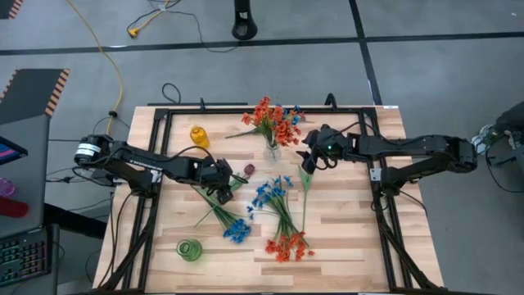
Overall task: Sort flowers into vase by color
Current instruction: Put the bottom left red flower into the yellow vase
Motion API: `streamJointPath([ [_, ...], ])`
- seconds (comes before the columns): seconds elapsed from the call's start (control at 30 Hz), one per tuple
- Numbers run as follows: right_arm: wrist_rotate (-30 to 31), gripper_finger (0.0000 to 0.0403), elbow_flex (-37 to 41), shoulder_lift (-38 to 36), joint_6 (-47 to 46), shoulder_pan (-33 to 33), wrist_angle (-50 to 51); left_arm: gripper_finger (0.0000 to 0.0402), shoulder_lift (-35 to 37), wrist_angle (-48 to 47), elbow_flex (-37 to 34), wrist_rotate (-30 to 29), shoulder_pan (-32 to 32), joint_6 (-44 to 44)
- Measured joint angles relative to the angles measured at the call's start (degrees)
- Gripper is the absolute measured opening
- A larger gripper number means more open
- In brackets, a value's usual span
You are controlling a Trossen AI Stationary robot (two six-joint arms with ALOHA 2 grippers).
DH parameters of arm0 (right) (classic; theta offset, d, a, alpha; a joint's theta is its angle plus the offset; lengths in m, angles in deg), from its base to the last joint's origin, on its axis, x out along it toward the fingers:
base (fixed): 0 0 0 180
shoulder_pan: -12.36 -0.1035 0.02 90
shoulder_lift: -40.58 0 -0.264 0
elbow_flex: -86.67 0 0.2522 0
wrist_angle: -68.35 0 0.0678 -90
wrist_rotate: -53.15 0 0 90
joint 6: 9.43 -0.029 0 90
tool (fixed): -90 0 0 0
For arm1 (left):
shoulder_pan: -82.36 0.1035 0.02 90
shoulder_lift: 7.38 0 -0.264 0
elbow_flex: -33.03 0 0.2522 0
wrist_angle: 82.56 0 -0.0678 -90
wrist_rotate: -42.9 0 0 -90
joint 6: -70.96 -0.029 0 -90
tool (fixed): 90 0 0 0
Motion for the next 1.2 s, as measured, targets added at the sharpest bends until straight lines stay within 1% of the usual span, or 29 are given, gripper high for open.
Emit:
streamJointPath([
  [0.17,0.00,0.0250,0.00,0.00,-0.07,-2.08,-0.02,0.0217,-1.86,1.21,0.01,0.07,0.00,-0.02],
  [0.3,-0.01,0.0250,0.00,0.00,-0.07,-3.69,-0.08,0.0217,-5.84,3.50,0.04,1.35,0.00,-0.38],
  [0.47,0.00,0.0250,0.00,0.00,-0.05,-5.28,-0.11,0.0217,-10.68,5.51,0.07,1.19,0.00,-0.46],
  [0.57,0.02,0.0250,0.00,0.00,-0.01,-6.00,-0.03,0.0217,-11.92,6.01,0.30,0.79,-0.02,0.21],
  [0.7,0.02,0.0250,0.00,0.00,-0.01,-6.83,-0.16,0.0210,-11.78,6.07,0.28,0.74,-0.02,0.61],
  [0.8,0.02,0.0250,0.00,0.00,-0.01,-7.52,-0.17,0.0186,-11.80,5.47,0.96,0.75,0.00,0.67],
  [1.03,0.02,0.0250,0.00,0.00,0.01,-9.19,-0.15,0.0111,-11.98,6.11,2.55,1.74,0.01,0.89],
  [1.2,0.04,0.0250,0.00,0.00,0.07,-10.46,-0.15,0.0066,-11.98,6.13,2.71,1.88,0.02,1.16],
])
